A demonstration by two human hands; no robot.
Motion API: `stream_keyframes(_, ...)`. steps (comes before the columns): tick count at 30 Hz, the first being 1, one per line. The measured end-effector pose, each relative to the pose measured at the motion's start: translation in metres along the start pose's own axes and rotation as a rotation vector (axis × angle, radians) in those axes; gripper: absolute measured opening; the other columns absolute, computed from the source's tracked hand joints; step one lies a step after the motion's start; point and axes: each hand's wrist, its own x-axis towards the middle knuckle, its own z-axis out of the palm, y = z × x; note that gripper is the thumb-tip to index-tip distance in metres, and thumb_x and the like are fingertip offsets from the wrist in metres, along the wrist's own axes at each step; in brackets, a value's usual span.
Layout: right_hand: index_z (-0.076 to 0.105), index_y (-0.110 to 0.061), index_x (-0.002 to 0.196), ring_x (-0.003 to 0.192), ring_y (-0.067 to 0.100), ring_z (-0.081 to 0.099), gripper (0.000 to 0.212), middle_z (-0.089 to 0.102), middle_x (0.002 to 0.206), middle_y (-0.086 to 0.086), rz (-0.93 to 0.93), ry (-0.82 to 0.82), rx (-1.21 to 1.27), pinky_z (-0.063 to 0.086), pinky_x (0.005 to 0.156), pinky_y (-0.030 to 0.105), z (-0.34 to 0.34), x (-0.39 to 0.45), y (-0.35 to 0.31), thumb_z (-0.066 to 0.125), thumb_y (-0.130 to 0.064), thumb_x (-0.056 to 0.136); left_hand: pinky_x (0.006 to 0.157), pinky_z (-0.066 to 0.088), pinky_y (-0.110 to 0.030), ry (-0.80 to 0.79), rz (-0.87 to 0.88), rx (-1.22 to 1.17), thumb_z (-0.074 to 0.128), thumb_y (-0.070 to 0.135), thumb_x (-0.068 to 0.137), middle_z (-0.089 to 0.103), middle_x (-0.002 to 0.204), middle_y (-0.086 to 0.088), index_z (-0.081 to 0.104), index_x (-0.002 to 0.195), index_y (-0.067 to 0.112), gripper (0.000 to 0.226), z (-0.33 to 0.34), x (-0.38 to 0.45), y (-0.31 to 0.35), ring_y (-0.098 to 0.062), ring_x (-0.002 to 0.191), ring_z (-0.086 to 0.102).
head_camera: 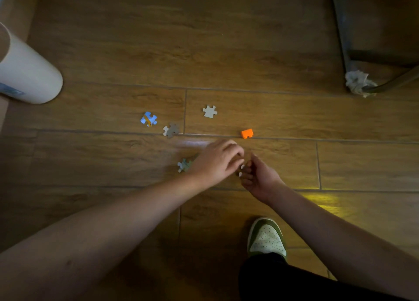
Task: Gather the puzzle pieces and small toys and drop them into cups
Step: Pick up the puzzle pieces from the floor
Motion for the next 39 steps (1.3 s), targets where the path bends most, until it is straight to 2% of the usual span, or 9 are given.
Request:
stream_keyframes(2,0.044,-0.015,0.065,0.038,0.008,0.025,0.042,0.031,0.049,-0.003,-0.017,0.056,-0.113,0.017,0.036,0.020,0.000,-0.002,-0.003,0.046,-0.037,0.100,0.086,0.044,-0.026,-0.047,-0.177,0.061,0.049,0.034,0.096,0.057,0.118,0.001,0.058,0.110,0.019,0.022,-0.004,-0.013,-0.025,-0.016,0.107,0.053)
stream_keyframes(5,0.062,-0.015,0.073,0.044,0.006,0.038,0.037,0.043,0.052,-0.008,-0.174,0.153,-0.581,0.028,0.044,0.021,-0.006,-0.008,-0.011,0.051,-0.043,0.097,0.089,0.047,-0.031,-0.163,-0.363,0.104,0.056,0.038,0.092,0.054,0.122,0.003,0.057,0.114,0.022,0.027,-0.009,-0.034,-0.063,-0.017,0.110,0.053)
stream_keyframes(8,0.070,-0.022,0.101,0.061,0.001,0.051,0.025,0.055,0.066,-0.013,-0.448,0.139,-1.186,0.036,0.053,0.017,-0.021,-0.003,-0.020,0.064,-0.043,0.089,0.084,0.049,-0.029,-0.299,-0.365,0.086,0.065,0.045,0.084,0.048,0.124,0.006,0.053,0.120,0.026,0.042,-0.017,-0.054,-0.086,-0.011,0.104,0.052)
stream_keyframes(12,0.055,-0.031,0.126,0.091,0.015,0.065,0.053,0.068,0.105,-0.004,-0.477,0.092,-1.605,0.050,0.072,0.027,-0.037,0.008,-0.016,0.076,-0.038,0.078,0.084,0.042,-0.024,-0.333,-0.333,0.172,0.071,0.034,0.082,0.044,0.126,0.002,0.051,0.125,0.024,0.049,-0.019,-0.068,-0.099,-0.009,0.102,0.046)
stream_keyframes(15,0.046,-0.032,0.126,0.099,0.021,0.066,0.055,0.067,0.114,-0.003,-0.495,0.119,-1.711,0.047,0.072,0.028,-0.038,0.011,-0.009,0.076,-0.035,0.079,0.080,0.041,-0.025,-0.301,-0.330,0.177,0.073,0.030,0.081,0.044,0.122,0.002,0.054,0.116,0.021,0.041,-0.016,-0.067,-0.098,-0.012,0.102,0.048)
stream_keyframes(21,0.042,-0.029,0.095,0.085,0.024,0.063,0.042,0.068,0.099,0.001,-0.503,0.148,-1.759,0.044,0.066,0.031,-0.035,0.019,-0.014,0.078,-0.037,0.075,0.069,0.037,-0.025,-0.275,-0.370,0.143,0.068,0.033,0.086,0.056,0.101,0.009,0.054,0.099,0.024,0.021,-0.019,-0.062,-0.094,-0.011,0.092,0.054)
stream_keyframes(31,0.047,-0.027,0.119,0.099,0.023,0.065,0.051,0.067,0.112,0.000,-0.494,0.101,-1.815,0.048,0.072,0.032,-0.036,0.018,-0.014,0.077,-0.034,0.078,0.075,0.051,-0.031,-0.297,-0.425,0.130,0.069,0.035,0.084,0.065,0.112,-0.001,0.047,0.129,0.024,0.052,0.003,-0.026,-0.080,-0.016,0.092,0.060)
stream_keyframes(35,0.045,-0.026,0.098,0.083,0.022,0.062,0.042,0.062,0.092,-0.002,-0.483,0.083,-1.761,0.041,0.063,0.030,-0.034,0.019,-0.016,0.079,-0.033,0.075,0.078,0.051,-0.031,-0.266,-0.403,0.212,0.071,0.038,0.082,0.063,0.115,-0.003,0.045,0.131,0.023,0.057,0.006,-0.027,-0.082,-0.017,0.095,0.060)
stream_keyframes(39,0.049,-0.025,0.085,0.073,0.017,0.058,0.036,0.056,0.076,-0.006,-0.376,0.009,-1.804,0.042,0.056,0.029,-0.032,0.020,-0.019,0.080,-0.037,0.073,0.083,0.044,-0.032,-0.276,-0.379,0.260,0.074,0.044,0.076,0.047,0.116,-0.001,0.051,0.110,0.021,0.047,0.004,-0.027,-0.084,-0.018,0.107,0.045)
